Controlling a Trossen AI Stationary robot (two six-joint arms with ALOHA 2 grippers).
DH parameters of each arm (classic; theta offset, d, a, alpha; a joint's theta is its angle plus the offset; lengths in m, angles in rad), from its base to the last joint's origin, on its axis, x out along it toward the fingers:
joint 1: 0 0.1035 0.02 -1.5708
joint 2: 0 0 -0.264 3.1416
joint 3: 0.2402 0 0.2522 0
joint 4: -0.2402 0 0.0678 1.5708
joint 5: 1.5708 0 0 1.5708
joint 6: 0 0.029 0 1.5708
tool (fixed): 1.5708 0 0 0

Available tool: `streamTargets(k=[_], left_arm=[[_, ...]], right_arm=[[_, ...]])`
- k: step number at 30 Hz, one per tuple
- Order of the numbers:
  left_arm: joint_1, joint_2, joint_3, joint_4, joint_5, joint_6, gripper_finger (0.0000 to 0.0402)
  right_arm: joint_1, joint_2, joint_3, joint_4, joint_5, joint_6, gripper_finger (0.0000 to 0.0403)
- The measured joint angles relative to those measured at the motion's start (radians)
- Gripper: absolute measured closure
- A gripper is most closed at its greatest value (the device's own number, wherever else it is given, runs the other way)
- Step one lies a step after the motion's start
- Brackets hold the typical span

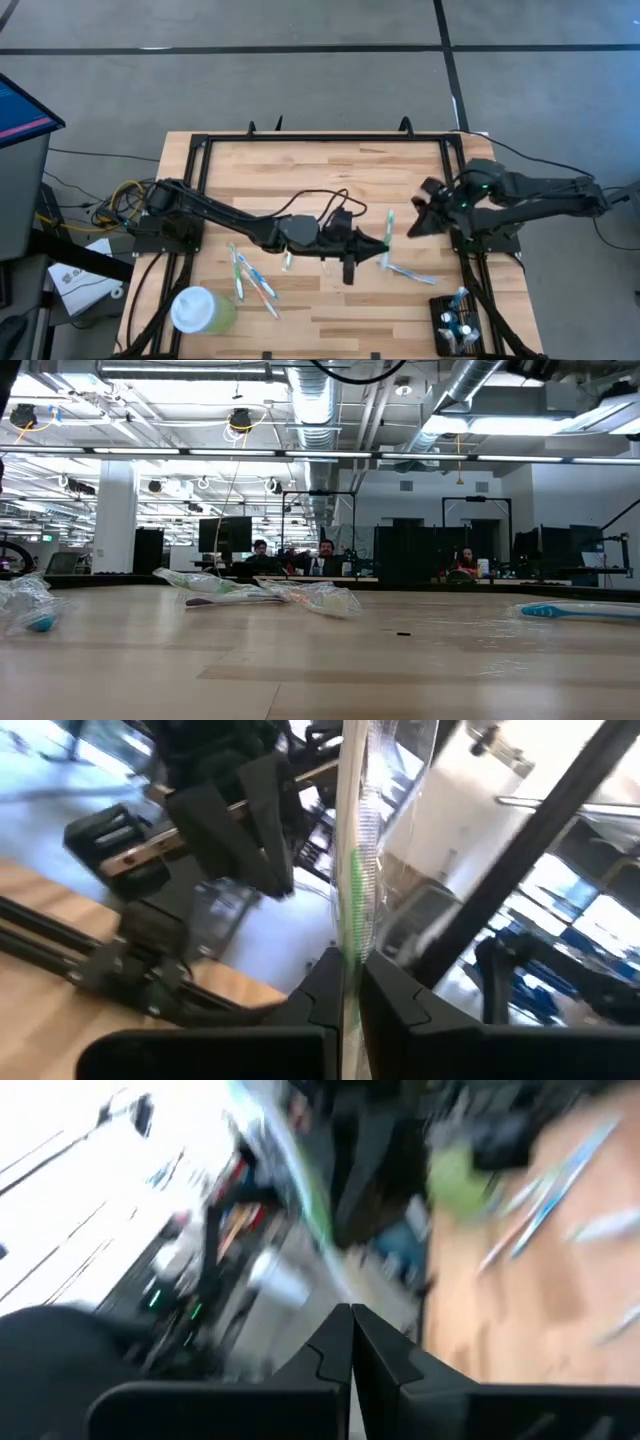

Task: Pick & Place toothbrushing station
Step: Put the top left green toothbrush into the black organizer

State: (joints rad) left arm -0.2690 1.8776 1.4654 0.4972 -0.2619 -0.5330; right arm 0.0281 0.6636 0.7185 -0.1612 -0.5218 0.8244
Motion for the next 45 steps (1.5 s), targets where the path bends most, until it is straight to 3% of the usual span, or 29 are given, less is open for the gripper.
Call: streamTargets(k=[4,11,22,26,32,45], left_arm=[[0.002,-0.004,0.004,-0.012,-0.048,0.016,0.0396],[0.031,-0.005,0.004,-0.010,0.031,-0.024,0.0396],[0.058,-0.005,0.004,-0.011,0.058,-0.044,0.0396],[0.069,-0.004,0.004,-0.020,0.078,-0.049,0.0396],[0.073,-0.002,0.003,-0.091,0.078,-0.078,0.0396],[0.080,-0.002,0.003,-0.121,0.075,-0.127,0.0396]], right_arm=[[0.018,-0.068,0.000,0.006,0.202,-0.066,0.0403],[0.011,-0.096,0.000,0.076,0.240,-0.100,0.0384],[0.057,-0.034,0.000,0.104,0.314,-0.083,0.0186],[0.057,-0.013,0.000,0.112,0.314,-0.082,0.0146],[0.056,0.036,0.000,0.177,0.328,-0.073,0.0144],[0.077,0.096,0.000,0.209,0.340,-0.092,0.0195]])
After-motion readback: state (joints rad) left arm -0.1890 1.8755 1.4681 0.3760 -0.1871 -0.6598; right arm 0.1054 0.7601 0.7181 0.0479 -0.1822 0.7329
